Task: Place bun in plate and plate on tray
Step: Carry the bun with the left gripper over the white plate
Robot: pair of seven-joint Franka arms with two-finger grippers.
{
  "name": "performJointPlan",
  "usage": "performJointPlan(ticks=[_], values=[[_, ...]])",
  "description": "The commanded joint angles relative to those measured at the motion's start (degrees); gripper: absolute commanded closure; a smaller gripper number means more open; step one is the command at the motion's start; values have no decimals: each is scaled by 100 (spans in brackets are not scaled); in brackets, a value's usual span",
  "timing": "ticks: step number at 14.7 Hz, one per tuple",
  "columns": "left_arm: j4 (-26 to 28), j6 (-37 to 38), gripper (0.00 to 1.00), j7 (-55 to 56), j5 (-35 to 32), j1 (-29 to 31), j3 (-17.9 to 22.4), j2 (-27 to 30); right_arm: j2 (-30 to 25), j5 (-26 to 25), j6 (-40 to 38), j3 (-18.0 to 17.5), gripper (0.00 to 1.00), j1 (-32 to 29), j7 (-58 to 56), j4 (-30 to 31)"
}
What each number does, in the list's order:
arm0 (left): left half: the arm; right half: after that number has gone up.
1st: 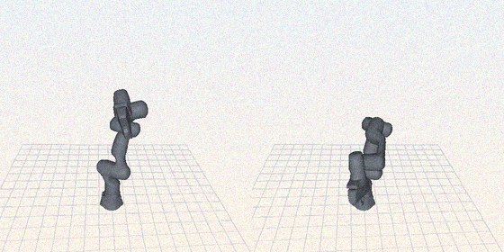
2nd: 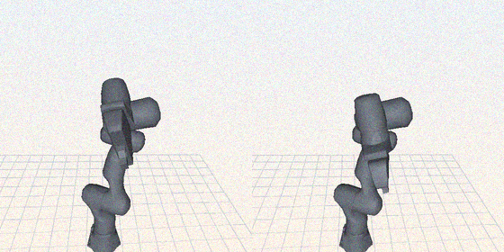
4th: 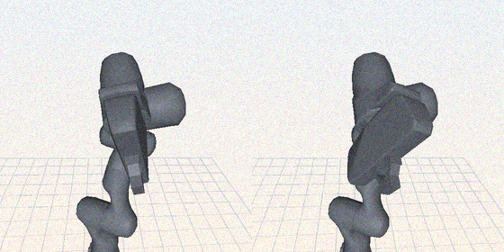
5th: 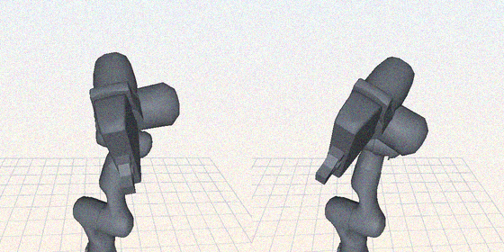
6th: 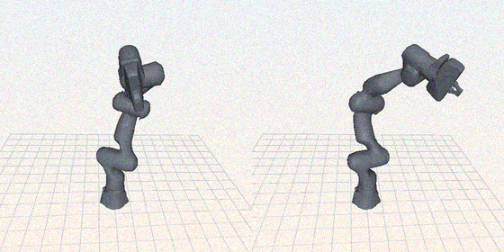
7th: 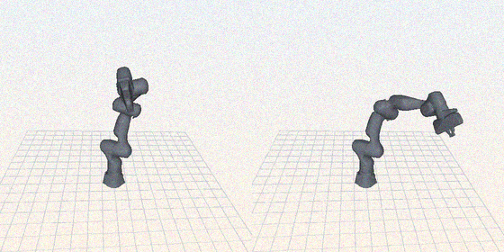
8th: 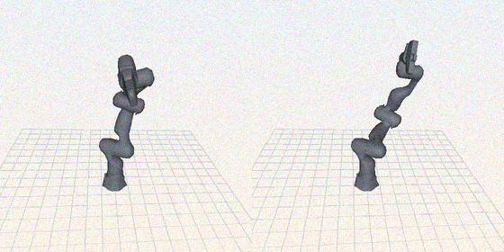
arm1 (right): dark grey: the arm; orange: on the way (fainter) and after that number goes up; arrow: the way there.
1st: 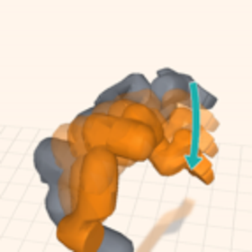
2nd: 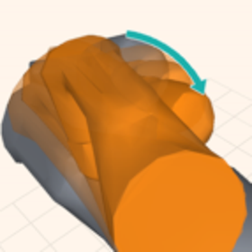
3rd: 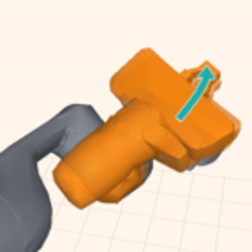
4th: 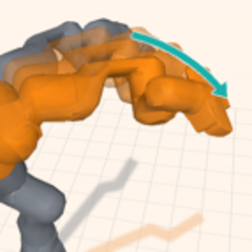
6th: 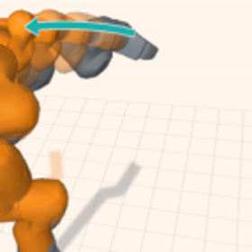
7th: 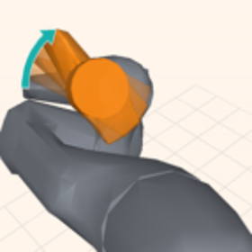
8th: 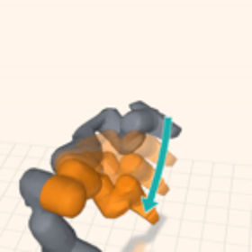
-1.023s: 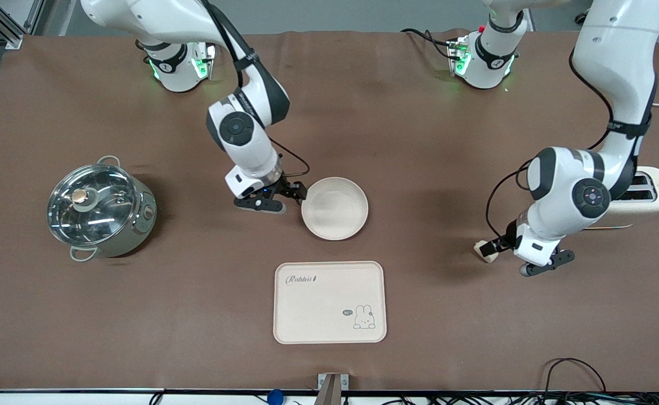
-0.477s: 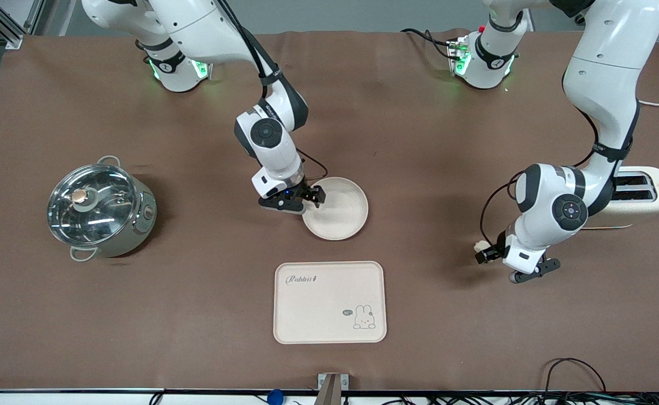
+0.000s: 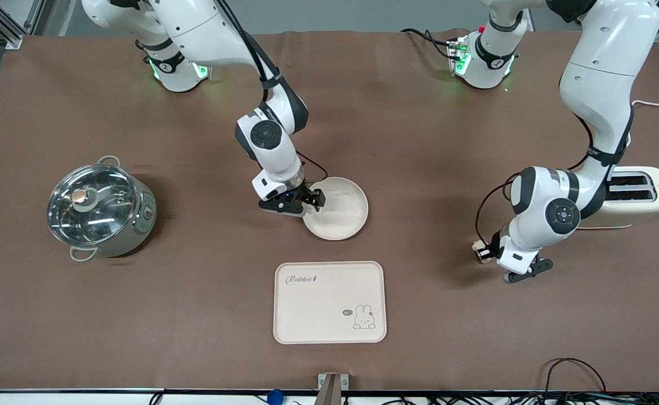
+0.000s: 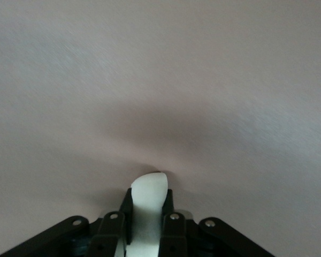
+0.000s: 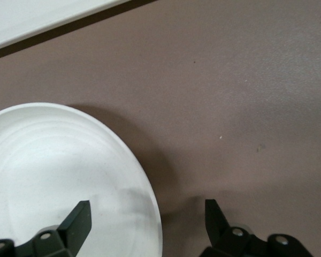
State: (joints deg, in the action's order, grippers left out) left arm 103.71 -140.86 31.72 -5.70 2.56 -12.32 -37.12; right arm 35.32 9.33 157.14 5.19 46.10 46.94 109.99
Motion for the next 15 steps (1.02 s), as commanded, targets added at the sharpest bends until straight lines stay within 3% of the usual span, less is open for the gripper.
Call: performJointPlan(ticks=[1,7,12,15], values=[[-87,532,77,771,-89,-81,-392,222,90,60,89,35,16,48,78,-65],[-254,929,75,2819,-133,-299,-1606,249,90,52,28,35,35,-14,52,-57],[-912,885,73,3917,-115,-1581,-1590,-233,81,60,19,35,45,-22,52,-57],[-1133,728,72,4105,-133,-1987,-1511,-586,81,60,19,35,47,-22,52,-65]])
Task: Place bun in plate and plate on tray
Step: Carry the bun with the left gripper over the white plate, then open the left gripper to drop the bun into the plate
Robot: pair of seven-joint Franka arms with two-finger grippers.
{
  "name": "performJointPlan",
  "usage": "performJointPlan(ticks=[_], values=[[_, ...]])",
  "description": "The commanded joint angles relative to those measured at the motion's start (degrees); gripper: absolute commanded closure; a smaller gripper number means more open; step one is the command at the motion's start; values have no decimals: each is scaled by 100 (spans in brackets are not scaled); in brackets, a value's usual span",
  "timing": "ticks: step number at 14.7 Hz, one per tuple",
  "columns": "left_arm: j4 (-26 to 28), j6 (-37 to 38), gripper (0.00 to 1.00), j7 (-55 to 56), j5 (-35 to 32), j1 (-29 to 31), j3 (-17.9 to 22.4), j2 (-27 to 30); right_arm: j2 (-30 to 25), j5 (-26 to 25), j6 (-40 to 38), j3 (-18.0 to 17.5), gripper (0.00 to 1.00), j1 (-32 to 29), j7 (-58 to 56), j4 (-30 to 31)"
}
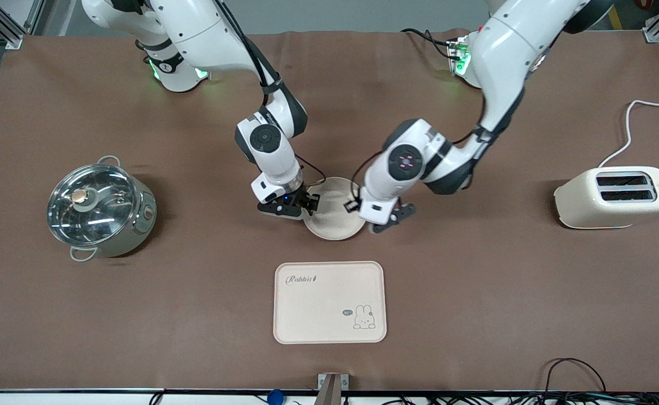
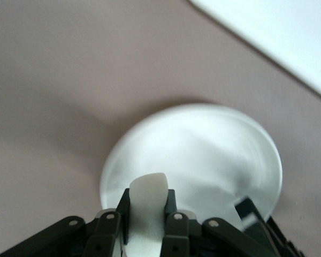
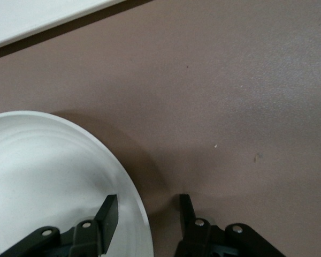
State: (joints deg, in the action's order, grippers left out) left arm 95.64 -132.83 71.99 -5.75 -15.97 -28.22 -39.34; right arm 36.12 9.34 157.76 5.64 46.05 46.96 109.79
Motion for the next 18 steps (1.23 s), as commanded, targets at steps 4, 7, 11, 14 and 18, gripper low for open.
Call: performJointPlan(ticks=[4,7,11,14,18], values=[[-326,-462,58,79,-128,-266,185,-636,0,60,-44,-11,71,-8,41,-45],[-326,-472,0,61,-128,-249,185,-575,0,60,-35,-2,96,1,41,-36],[-388,-70,0,44,-137,145,185,29,-18,60,-44,-2,99,-17,-20,-19],[-484,590,0,-280,-146,647,176,715,-298,68,-227,7,99,-78,15,-36],[-493,1144,0,-1763,-146,1349,168,1480,-536,86,-299,25,99,-333,67,-220]])
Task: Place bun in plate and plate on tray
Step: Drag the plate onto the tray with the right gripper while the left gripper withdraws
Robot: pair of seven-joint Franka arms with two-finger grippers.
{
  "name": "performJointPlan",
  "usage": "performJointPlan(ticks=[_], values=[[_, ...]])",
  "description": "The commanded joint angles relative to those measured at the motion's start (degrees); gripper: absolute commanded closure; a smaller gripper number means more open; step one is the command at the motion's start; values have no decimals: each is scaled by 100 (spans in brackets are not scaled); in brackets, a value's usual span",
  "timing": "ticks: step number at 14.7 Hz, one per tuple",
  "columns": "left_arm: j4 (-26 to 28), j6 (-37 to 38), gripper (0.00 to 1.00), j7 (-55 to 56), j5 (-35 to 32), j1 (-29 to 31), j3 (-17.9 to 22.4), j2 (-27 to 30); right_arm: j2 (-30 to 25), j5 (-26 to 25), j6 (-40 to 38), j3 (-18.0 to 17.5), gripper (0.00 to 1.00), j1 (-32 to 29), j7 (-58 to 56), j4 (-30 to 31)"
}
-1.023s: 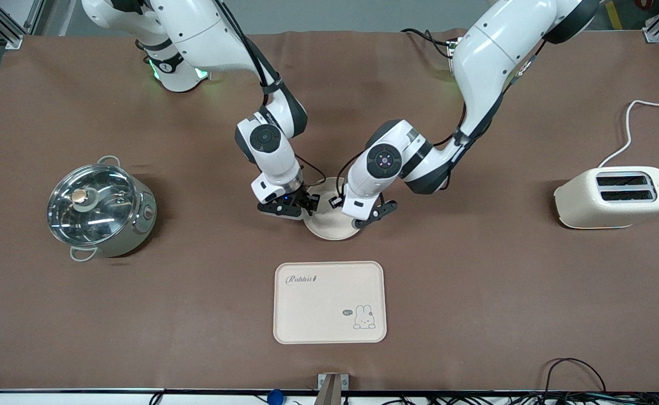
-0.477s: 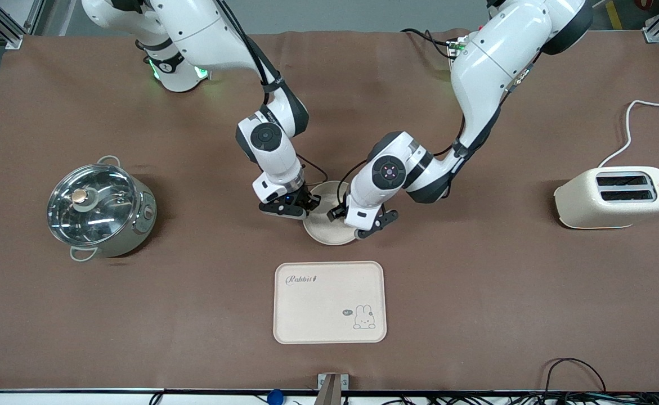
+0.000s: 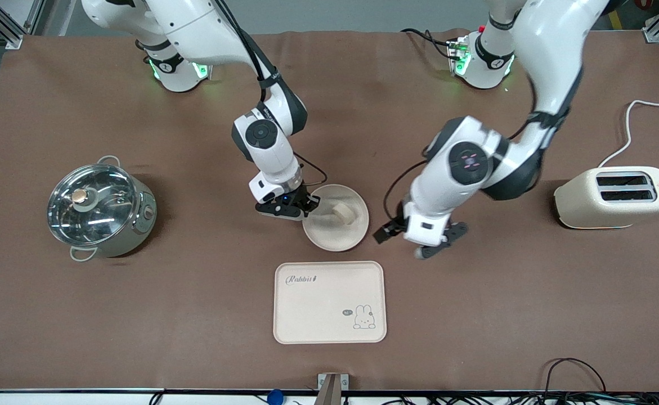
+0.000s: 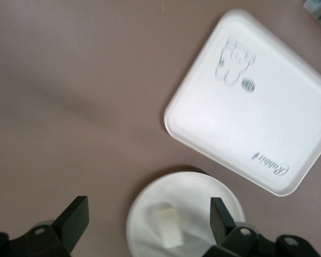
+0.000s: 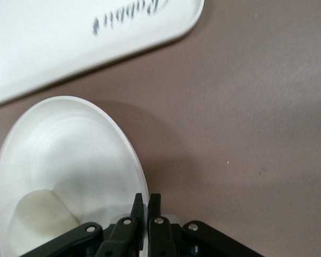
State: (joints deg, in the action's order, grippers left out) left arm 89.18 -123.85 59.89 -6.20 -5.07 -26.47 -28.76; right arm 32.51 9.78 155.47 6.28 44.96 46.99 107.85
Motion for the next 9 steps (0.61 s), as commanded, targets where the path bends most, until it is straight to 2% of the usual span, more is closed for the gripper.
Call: performJointPlan(ticks=[1,3,4,6,9], values=[[152,404,0,-983,-101,427,-7,590,-158,51,-69,-39,99,-337,65,-236],[152,702,0,-1687,-101,848,-16,932,8,138,-87,-56,99,-662,56,-772],[152,887,0,-2056,-101,989,-16,1091,201,339,-96,-65,99,-803,48,-1114],[152,1317,0,-2821,-92,1271,-16,1477,797,551,-96,-65,99,-953,56,-1896],[152,2038,0,-4050,-84,1788,-16,2040,1764,543,-69,-65,100,-1086,371,-3030]])
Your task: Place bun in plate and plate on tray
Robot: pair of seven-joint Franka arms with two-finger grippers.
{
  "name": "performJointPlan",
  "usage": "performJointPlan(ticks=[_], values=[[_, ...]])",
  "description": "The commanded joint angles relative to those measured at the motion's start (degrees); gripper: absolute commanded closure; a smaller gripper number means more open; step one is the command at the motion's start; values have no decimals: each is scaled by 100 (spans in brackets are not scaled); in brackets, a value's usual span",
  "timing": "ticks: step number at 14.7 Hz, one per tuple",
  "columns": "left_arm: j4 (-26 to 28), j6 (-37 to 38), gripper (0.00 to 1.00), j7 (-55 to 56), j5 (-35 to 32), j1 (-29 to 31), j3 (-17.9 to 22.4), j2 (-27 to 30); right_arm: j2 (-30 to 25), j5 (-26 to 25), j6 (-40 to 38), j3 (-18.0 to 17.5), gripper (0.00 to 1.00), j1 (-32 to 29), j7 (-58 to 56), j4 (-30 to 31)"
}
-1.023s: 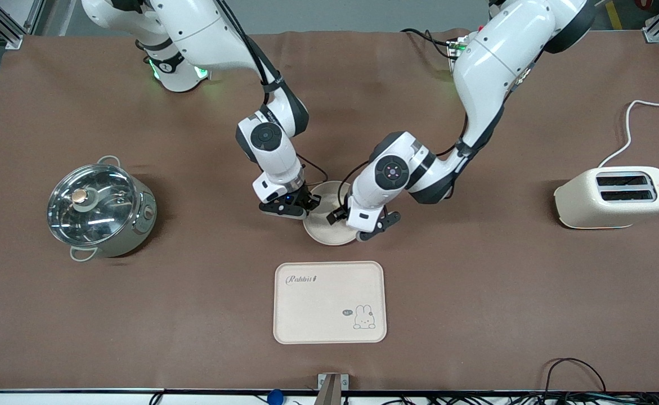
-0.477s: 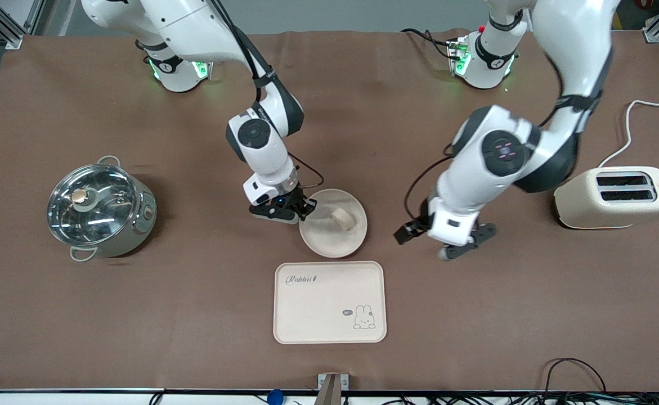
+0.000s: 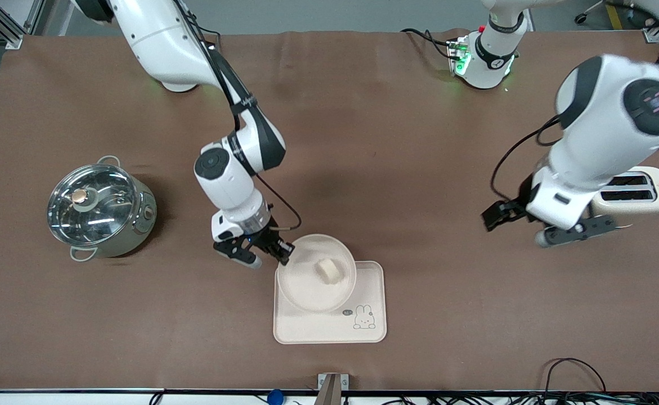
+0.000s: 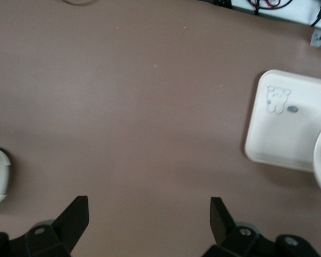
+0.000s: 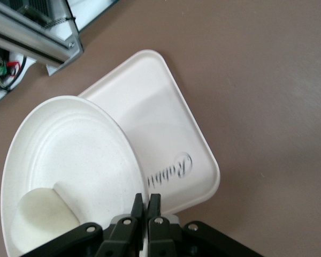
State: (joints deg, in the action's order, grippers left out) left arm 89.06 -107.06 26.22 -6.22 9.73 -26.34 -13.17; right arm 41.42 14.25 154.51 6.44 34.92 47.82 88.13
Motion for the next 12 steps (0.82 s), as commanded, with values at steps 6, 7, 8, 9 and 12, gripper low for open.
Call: performJointPlan(ticks=[6,7,8,9,12], values=[[226,1431,0,-1945,68,-761,1445,1457,1693,87,421,-73,100,-108,421,-1764],[226,1572,0,-1954,86,-814,1508,1536,1789,87,536,-73,100,-108,404,-1773],[226,1713,0,-1954,86,-832,1535,1607,1851,87,676,-73,99,-108,395,-1773],[234,1810,0,-1989,86,-911,1587,1634,1887,95,764,-82,99,-143,395,-1773],[252,1890,0,-2015,86,-982,1710,1704,1905,96,765,-82,99,-143,395,-1747]])
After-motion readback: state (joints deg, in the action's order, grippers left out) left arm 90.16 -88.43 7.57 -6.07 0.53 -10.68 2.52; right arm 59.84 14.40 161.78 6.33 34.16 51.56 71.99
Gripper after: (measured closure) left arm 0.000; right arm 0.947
